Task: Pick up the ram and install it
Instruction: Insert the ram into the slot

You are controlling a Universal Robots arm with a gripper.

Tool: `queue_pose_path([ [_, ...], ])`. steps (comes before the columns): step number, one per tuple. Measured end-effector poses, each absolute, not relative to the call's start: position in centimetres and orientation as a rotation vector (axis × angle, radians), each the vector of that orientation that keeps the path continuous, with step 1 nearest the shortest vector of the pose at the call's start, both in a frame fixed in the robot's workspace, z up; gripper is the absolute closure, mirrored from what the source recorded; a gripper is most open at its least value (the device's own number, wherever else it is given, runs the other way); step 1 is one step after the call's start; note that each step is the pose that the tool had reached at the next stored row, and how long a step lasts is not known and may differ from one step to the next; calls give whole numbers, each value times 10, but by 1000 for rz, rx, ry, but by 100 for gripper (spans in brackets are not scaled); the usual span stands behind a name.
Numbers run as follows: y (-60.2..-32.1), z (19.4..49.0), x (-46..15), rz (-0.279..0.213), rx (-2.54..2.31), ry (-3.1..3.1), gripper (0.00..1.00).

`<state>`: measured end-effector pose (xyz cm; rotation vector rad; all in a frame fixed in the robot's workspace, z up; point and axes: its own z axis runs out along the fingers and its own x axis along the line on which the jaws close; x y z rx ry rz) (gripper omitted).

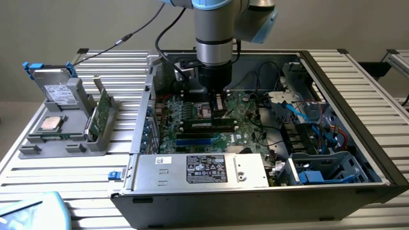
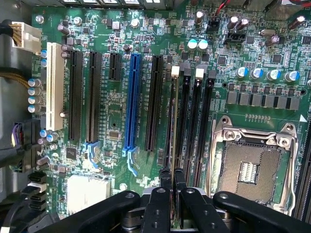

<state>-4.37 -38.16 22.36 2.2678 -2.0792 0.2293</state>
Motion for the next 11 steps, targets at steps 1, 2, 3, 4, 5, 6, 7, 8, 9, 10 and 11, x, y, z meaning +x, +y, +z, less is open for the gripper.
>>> queue_pose_path([
  [1, -382, 224, -44, 229, 2268, -2079, 87],
  [2, -382, 224, -44, 229, 2268, -2079, 87],
  [3, -382, 224, -44, 229, 2268, -2079, 87],
  [4, -382, 224, -44, 230, 2268, -2079, 87],
  [5, -382, 224, -44, 230, 2267, -2078, 87],
  [6, -382, 224, -44, 230, 2267, -2078, 87],
  [7, -382, 224, -44, 231, 2267, -2078, 87],
  [8, -382, 224, -44, 231, 2267, -2078, 87],
  [9, -382, 224, -44, 231, 2267, -2078, 87],
  [10, -382, 224, -44, 232, 2266, -2077, 87],
  [11, -382, 224, -44, 233, 2266, -2077, 87],
])
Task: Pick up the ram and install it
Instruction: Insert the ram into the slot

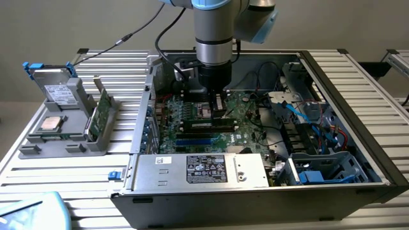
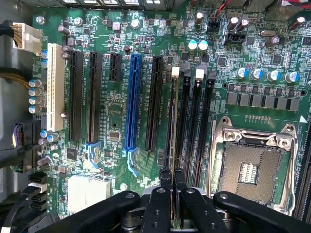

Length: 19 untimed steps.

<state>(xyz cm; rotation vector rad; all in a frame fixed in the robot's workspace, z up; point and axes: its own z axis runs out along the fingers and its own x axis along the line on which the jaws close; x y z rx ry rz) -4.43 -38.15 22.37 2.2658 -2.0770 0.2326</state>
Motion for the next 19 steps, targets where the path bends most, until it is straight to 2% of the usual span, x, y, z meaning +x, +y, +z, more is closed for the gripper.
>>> queue_pose_path([
  [19, -381, 224, -44, 245, 2261, -2073, 87],
])
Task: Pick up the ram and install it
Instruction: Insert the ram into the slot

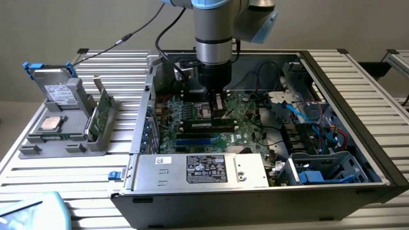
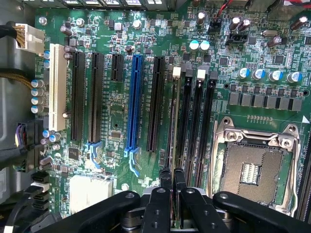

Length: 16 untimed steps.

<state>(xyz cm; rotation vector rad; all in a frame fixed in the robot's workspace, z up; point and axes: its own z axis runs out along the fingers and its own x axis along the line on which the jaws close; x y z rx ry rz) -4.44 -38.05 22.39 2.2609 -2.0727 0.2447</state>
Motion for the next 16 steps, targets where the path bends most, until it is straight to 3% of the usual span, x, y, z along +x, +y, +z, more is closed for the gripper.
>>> queue_pose_path([
  [16, -380, 225, -46, 258, 2260, -2075, 87],
])
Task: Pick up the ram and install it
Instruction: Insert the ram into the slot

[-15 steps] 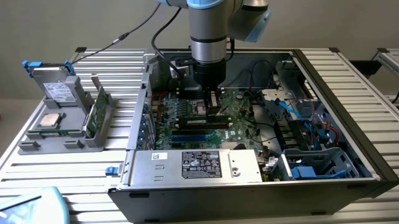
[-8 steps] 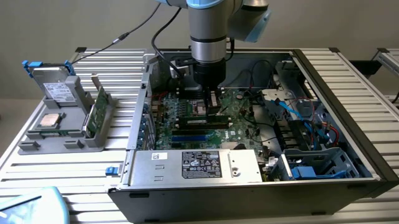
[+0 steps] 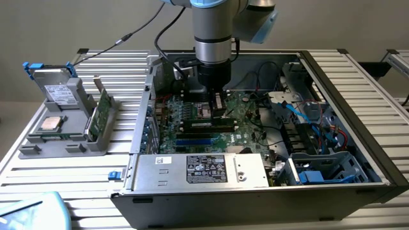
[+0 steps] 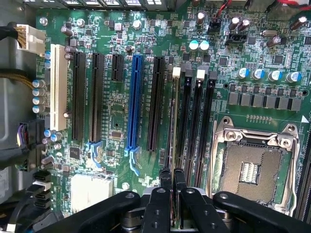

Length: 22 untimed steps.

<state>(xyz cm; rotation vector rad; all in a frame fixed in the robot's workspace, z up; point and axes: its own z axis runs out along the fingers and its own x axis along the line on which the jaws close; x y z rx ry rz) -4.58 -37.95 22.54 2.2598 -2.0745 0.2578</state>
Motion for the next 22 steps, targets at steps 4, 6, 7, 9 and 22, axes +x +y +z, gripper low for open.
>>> queue_pose_path([
  [4, -380, 225, -46, 259, 2248, -2086, 87],
  [6, -380, 225, -46, 259, 2241, -2094, 87],
  [7, -380, 225, -46, 259, 2239, -2096, 87],
  [9, -380, 225, -46, 259, 2232, -2103, 87],
  [22, -380, 231, -46, 259, 2230, -2104, 87],
])
